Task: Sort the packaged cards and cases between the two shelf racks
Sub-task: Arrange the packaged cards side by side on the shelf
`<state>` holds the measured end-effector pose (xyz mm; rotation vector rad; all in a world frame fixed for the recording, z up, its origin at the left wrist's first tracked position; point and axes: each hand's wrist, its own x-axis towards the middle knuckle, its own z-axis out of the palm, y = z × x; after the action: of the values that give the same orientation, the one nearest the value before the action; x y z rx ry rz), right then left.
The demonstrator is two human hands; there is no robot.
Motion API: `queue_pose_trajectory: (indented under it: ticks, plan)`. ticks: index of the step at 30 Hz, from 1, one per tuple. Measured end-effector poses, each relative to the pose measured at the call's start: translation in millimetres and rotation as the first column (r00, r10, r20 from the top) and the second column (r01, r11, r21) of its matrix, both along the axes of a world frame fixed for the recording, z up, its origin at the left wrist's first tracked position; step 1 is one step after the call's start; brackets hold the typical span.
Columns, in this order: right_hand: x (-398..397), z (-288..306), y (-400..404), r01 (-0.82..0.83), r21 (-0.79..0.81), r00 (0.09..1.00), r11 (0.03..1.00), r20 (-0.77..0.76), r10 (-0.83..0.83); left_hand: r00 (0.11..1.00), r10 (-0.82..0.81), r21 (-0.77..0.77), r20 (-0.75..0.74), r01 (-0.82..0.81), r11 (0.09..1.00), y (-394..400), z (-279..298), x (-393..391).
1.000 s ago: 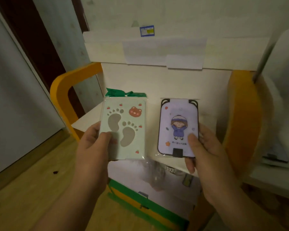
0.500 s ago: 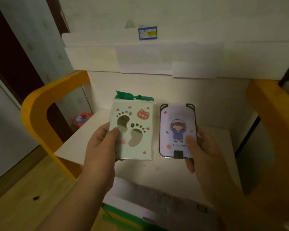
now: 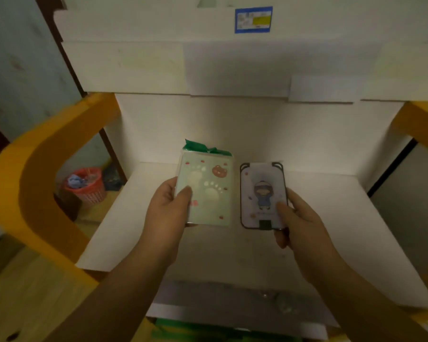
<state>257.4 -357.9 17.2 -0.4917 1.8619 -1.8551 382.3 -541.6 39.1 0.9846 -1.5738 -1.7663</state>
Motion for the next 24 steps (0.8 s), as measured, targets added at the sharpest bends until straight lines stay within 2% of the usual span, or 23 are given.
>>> queue_pose_trajectory:
  ticks: [9, 16, 20, 24]
  plan:
    - [17, -20, -33, 0.083, -0.009, 0.994, 0.996, 0.073, -0.082, 0.975, -0.109, 0.031, 0.196, 0.105, 0.994, -63, -43, 10]
    - [24, -26, -48, 0.103, 0.026, 0.990, 0.994, 0.093, -0.105, 0.951, -0.078, -0.155, 0.298, 0.129, 0.979, -90, -56, 10]
    - [25, -30, -55, 0.116, 0.055, 0.990, 0.992, 0.075, -0.120, 0.926, -0.056, -0.314, 0.372, 0.182, 0.932, -100, -59, 8]
    - [27, -32, -58, 0.103, 0.063, 0.994, 0.993, 0.038, -0.105, 0.899, -0.026, -0.396, 0.437, 0.218, 0.892, -109, -65, 11]
